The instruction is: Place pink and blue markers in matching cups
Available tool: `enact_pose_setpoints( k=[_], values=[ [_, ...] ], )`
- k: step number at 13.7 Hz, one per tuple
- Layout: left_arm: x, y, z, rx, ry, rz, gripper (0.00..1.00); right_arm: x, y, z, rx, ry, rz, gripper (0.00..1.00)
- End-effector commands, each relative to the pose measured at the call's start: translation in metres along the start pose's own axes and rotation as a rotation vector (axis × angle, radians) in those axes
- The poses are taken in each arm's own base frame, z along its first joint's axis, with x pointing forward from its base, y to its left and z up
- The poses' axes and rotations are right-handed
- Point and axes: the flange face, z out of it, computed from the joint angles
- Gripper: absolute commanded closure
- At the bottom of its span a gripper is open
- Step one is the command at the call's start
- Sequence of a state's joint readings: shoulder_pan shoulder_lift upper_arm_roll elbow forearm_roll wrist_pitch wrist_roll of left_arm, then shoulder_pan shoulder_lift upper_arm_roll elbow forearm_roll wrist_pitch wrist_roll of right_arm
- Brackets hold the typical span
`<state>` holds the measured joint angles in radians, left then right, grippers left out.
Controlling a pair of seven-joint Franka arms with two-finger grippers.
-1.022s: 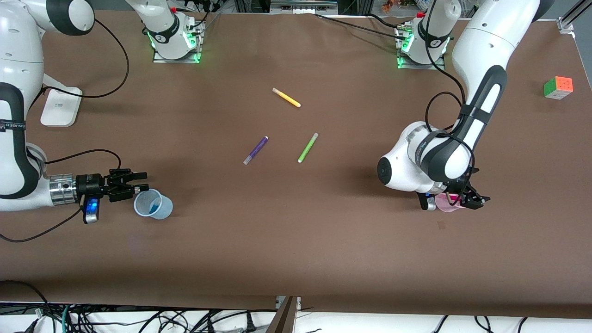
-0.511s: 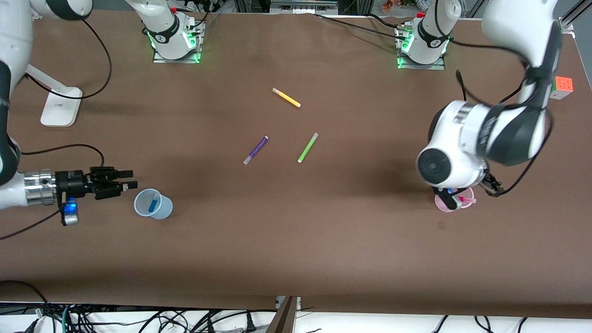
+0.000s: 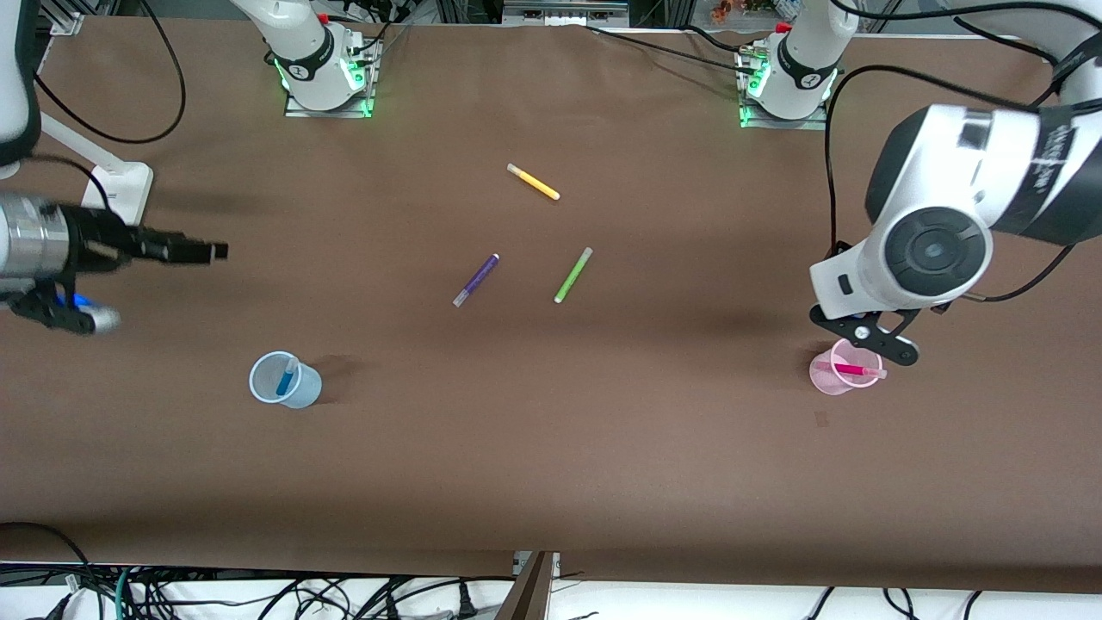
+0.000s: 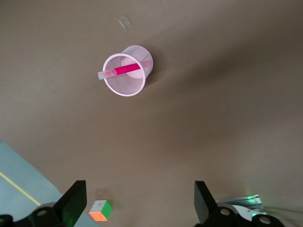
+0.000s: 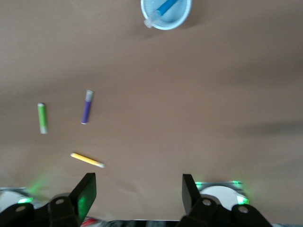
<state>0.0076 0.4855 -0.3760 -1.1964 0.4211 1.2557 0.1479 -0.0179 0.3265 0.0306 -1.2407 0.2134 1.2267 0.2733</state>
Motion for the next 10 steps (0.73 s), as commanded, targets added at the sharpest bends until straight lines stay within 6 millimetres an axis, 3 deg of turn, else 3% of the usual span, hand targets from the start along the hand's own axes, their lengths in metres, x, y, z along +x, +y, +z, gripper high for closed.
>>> enact_pose_setpoints(
  k=[1, 2, 4, 6, 8, 10],
  values=[
    [-0.028, -0.022, -0.039, -0.066, 0.103, -0.120, 0.00, -0.041, 0.008, -0.024, -0.055, 0.037, 0.003, 0.12],
    [-0.040, -0.033, -0.050, -0.106, 0.183, -0.164, 0.00, -0.054, 0.003, -0.030, -0.096, 0.061, -0.006, 0.12],
    [-0.072, -0.064, -0.046, -0.229, 0.320, -0.259, 0.00, -0.083, -0.010, -0.028, -0.196, 0.089, -0.030, 0.12],
    [-0.101, -0.088, -0.031, -0.236, 0.417, -0.348, 0.00, -0.088, -0.010, -0.019, -0.204, 0.086, -0.032, 0.12],
    [-0.130, -0.093, -0.025, -0.216, 0.484, -0.390, 0.00, -0.091, -0.010, -0.010, -0.203, 0.107, -0.039, 0.12],
    [-0.165, -0.079, -0.022, -0.210, 0.488, -0.387, 0.00, -0.102, -0.013, 0.003, -0.207, 0.129, -0.051, 0.12]
  ],
)
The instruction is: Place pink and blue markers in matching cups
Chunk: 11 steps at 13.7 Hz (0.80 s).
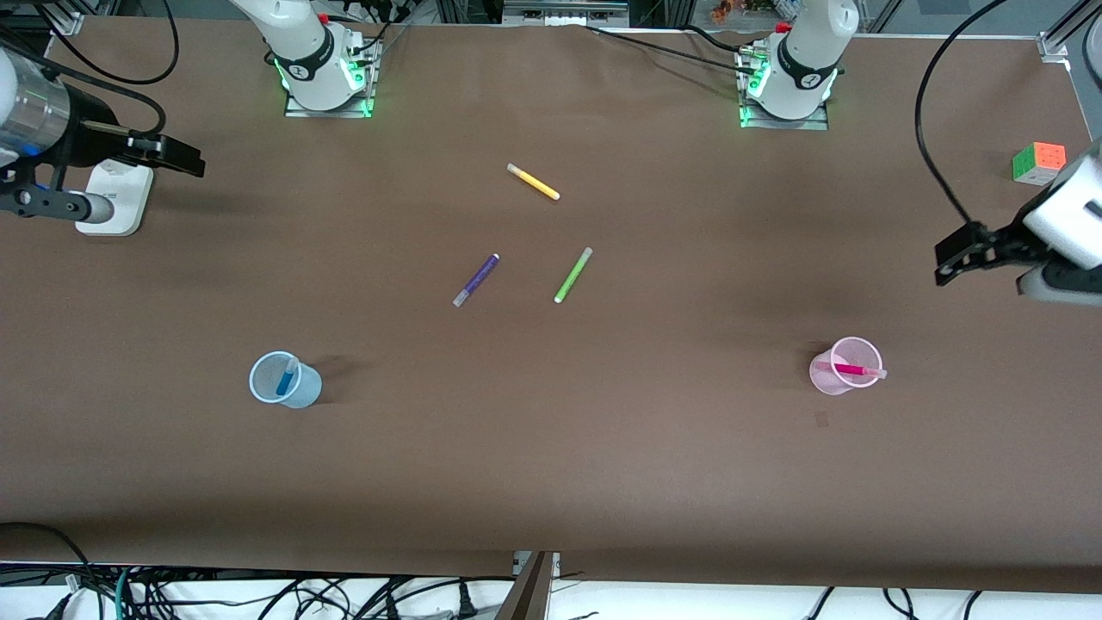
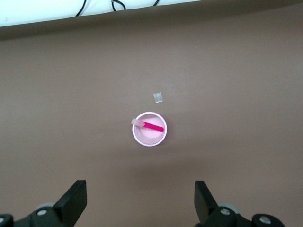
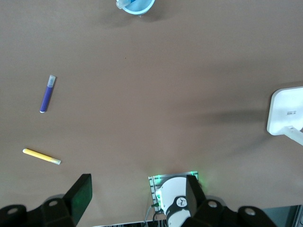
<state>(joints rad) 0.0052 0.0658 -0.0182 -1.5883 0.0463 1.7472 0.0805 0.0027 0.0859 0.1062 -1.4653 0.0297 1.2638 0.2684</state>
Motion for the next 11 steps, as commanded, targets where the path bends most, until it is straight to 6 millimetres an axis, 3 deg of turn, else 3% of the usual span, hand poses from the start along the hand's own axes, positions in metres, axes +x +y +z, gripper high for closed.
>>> enact_pose_setpoints(
  k=[1, 3, 4, 8, 11],
  values=[
    [-0.053, 0.010, -0.005, -0.011, 0.011, -0.007, 0.00, -0.028, 0.000, 0.016, -0.016, 0.073, -0.010, 0.12],
    [-0.048, 0.005, 0.006, -0.013, -0.023, -0.016, 0.00, -0.030, 0.003, 0.014, -0.006, 0.115, -0.035, 0.10],
    [-0.047, 0.004, 0.006, -0.013, -0.022, -0.017, 0.00, -0.027, 0.007, 0.013, -0.002, 0.115, -0.035, 0.01],
    [-0.047, 0.002, 0.010, -0.015, -0.045, -0.015, 0.00, -0.024, 0.027, 0.012, 0.001, 0.109, -0.046, 0.01],
    [-0.046, 0.004, 0.012, -0.015, -0.051, -0.012, 0.00, -0.024, 0.027, 0.012, 0.000, 0.109, -0.046, 0.01]
  ],
)
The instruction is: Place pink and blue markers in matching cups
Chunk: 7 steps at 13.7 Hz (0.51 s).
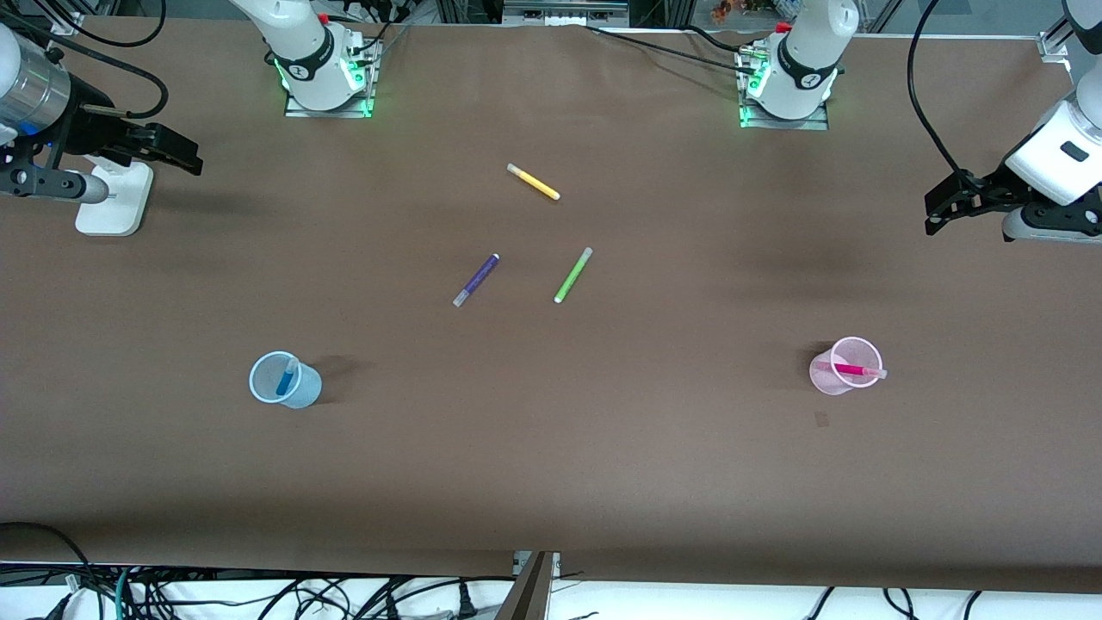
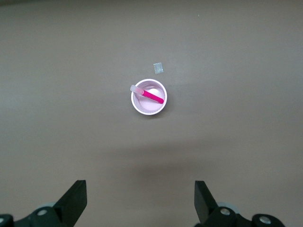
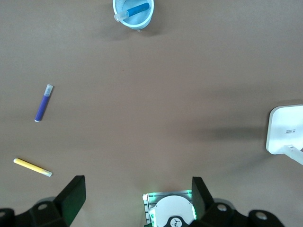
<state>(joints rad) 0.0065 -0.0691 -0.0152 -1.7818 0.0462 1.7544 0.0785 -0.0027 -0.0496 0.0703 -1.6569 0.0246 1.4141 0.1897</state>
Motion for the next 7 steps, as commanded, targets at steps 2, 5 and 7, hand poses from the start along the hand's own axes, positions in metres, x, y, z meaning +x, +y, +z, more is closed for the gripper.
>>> enact_pose_setpoints(
  k=[2, 5, 7],
  values=[
    [0.0006, 0.0024, -0.0014, -0.013, 0.001, -0.007, 0.00, -0.0058, 0.0026, 0.0003, -0.015, 0.013, -0.013, 0.01],
    [0.0019, 0.0022, -0.0027, -0.013, 0.004, -0.007, 0.00, -0.0058, 0.0050, -0.0002, -0.014, 0.012, -0.012, 0.01],
    [0.0020, 0.0039, -0.0028, -0.013, 0.004, -0.004, 0.00, -0.0058, 0.0068, -0.0006, -0.015, 0.010, -0.015, 0.01]
  ],
)
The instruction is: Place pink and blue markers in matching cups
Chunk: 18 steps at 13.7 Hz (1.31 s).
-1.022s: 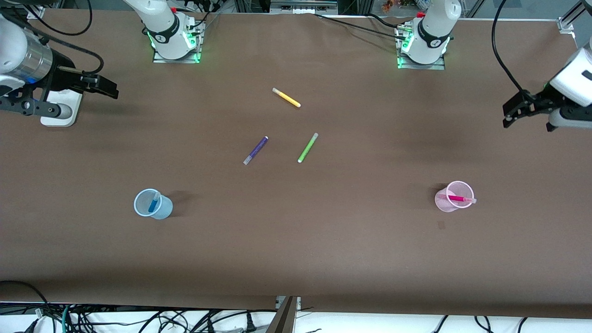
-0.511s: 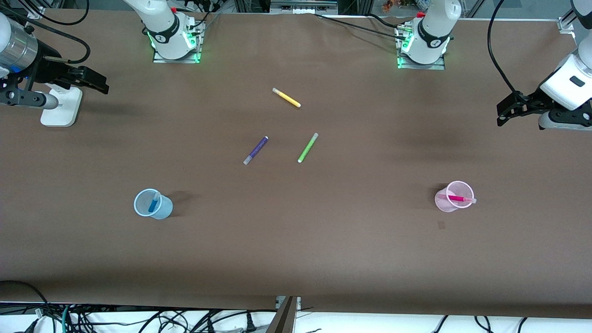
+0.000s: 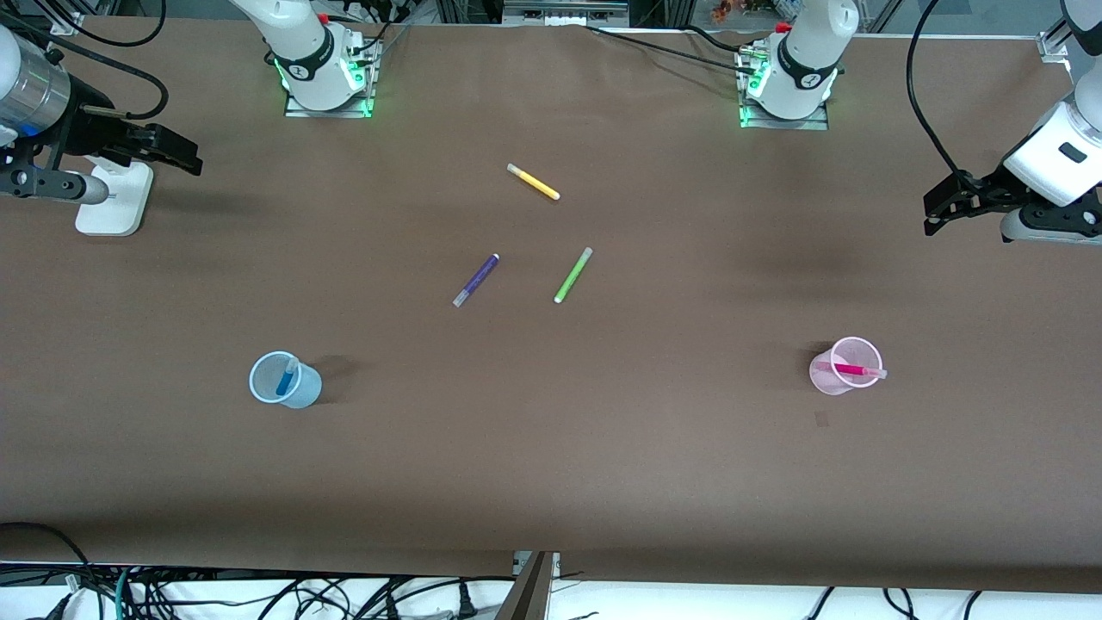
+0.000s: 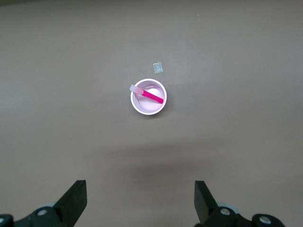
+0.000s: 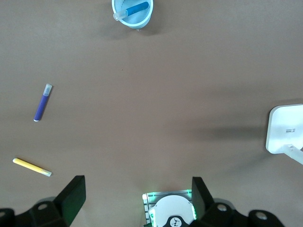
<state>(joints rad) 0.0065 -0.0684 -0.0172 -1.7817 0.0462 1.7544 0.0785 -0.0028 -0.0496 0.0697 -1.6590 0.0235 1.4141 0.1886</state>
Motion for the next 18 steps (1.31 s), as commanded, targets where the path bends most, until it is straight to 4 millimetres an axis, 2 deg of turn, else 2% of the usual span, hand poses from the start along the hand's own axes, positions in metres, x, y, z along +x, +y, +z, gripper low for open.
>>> enact_pose_setpoints(
  k=[1, 12, 18],
  values=[
    [0.002, 0.003, -0.003, -0.013, 0.005, -0.006, 0.00, -0.005, 0.006, -0.002, -0.014, 0.014, -0.021, 0.01],
    [-0.001, 0.003, -0.002, -0.016, -0.017, -0.006, 0.00, -0.004, 0.000, -0.004, -0.004, 0.028, -0.035, 0.01],
    [0.000, 0.003, -0.003, -0.016, -0.012, -0.008, 0.00, -0.011, -0.026, -0.008, -0.023, 0.041, -0.081, 0.01]
  ],
)
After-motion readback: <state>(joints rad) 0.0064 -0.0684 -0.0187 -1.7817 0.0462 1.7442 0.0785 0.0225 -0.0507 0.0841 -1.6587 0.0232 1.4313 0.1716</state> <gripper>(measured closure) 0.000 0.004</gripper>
